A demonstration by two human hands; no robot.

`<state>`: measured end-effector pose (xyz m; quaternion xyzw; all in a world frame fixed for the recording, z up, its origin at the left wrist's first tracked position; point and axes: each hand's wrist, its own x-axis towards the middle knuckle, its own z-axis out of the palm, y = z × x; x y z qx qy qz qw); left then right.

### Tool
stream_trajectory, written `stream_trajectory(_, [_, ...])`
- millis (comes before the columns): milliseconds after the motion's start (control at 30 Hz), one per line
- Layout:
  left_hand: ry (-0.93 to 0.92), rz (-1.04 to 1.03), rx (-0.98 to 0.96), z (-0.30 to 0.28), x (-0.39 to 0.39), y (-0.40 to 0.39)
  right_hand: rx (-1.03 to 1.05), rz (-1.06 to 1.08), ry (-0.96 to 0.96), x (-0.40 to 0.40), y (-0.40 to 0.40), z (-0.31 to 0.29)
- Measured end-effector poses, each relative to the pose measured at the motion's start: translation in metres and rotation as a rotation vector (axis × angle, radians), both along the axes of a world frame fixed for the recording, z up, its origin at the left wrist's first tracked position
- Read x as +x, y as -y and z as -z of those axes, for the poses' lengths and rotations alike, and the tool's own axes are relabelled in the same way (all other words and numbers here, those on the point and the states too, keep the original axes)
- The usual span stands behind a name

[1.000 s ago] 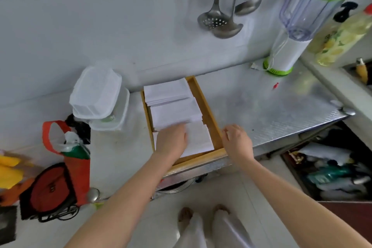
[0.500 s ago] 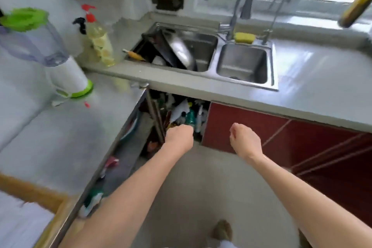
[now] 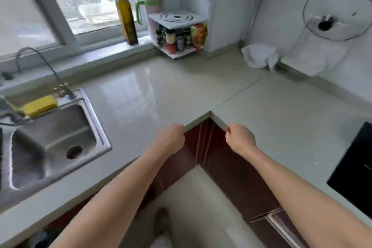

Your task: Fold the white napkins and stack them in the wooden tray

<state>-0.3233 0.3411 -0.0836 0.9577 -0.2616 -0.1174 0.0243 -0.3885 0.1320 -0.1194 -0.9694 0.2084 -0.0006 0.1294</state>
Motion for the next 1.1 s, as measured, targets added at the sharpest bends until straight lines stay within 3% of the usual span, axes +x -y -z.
stream_trajectory(200, [0.078, 0.280, -0.009, -0.009, 0.117, 0.100, -0.031, 0.309, 0.010, 0.057, 0.099, -0.007])
stream_trajectory(400, [0.058, 0.412, 0.015, -0.016, 0.215, 0.179, -0.048, 0.431, 0.051, 0.112, 0.158, -0.026])
stream_trajectory(833, [-0.092, 0.328, 0.106, 0.040, 0.320, 0.330, -0.189, 0.214, -0.057, 0.268, 0.326, 0.024])
stream_trajectory(1100, [-0.116, 0.269, 0.121, 0.067, 0.359, 0.364, -0.248, 0.162, -0.104, 0.374, 0.445, 0.060])
